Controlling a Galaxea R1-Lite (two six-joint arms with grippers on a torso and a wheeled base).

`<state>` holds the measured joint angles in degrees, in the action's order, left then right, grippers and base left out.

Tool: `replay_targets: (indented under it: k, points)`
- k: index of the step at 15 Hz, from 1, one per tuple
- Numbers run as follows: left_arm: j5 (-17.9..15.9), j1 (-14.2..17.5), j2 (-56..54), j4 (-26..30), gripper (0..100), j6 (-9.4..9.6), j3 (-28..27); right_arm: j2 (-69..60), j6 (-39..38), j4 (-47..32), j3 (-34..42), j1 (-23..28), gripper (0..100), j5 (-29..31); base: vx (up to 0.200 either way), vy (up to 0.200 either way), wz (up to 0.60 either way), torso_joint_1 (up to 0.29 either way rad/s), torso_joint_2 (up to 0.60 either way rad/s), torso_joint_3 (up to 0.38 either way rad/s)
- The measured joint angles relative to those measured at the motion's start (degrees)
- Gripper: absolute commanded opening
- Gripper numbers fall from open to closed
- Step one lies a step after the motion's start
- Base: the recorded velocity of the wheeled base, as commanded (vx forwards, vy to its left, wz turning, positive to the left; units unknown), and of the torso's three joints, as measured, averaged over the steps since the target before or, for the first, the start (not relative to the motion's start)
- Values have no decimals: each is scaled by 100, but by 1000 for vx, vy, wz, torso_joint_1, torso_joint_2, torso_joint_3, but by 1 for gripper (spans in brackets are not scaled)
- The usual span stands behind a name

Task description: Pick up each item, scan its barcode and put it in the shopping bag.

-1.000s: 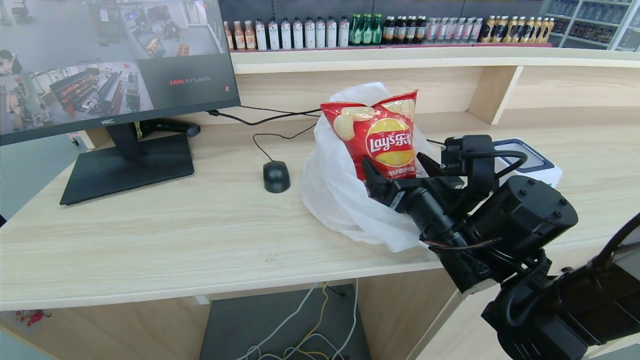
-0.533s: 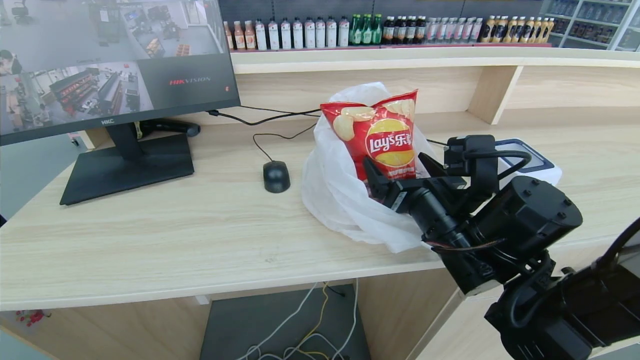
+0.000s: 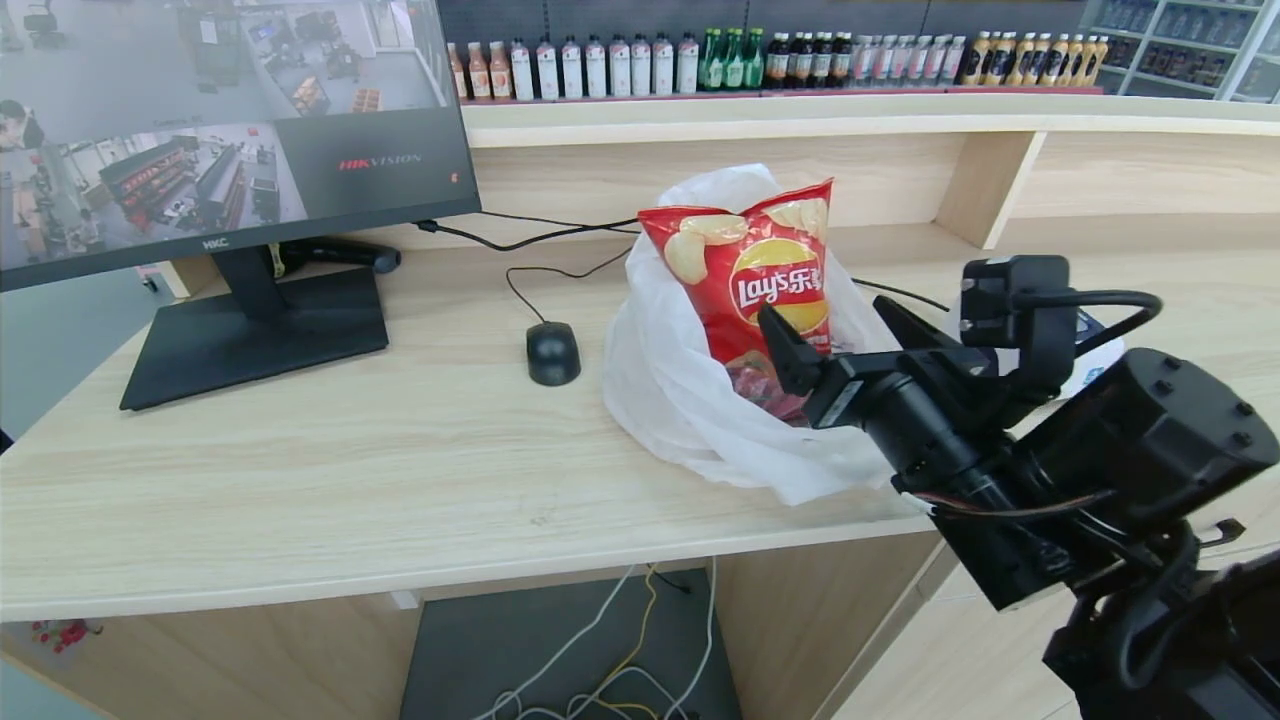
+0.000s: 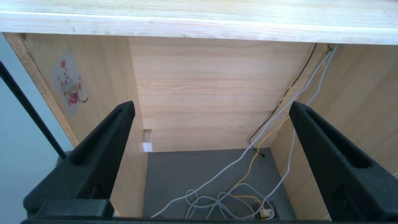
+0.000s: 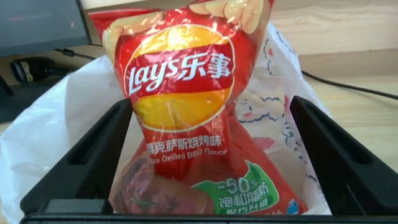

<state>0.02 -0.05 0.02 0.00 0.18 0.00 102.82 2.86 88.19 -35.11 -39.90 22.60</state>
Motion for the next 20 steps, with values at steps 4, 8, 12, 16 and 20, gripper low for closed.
replay_targets:
  k: [4, 8, 12, 16, 20]
  points:
    - [0, 0, 0, 0, 100, 0, 0, -1012, 138, -2, 1052, 0, 100, 0, 0, 0, 0, 0, 0, 0]
    - [0, 0, 0, 0, 100, 0, 0, -2391, 255, -46, 2960, 123, 100, 24, 0, 0, 0, 0, 0, 0]
    - [-2, -2, 0, 5, 100, 17, 0, -3956, 301, -1475, 3471, 547, 100, 30, 0, 0, 0, 0, 0, 0]
    - [-2, -6, 0, 5, 100, 24, 0, -6310, 494, -5093, 3456, 705, 100, -79, 0, 0, 0, 0, 0, 0]
    - [0, -2, 0, 2, 100, 20, 0, -8659, 681, -8865, 2996, 713, 100, -857, 0, 0, 0, 0, 0, 0]
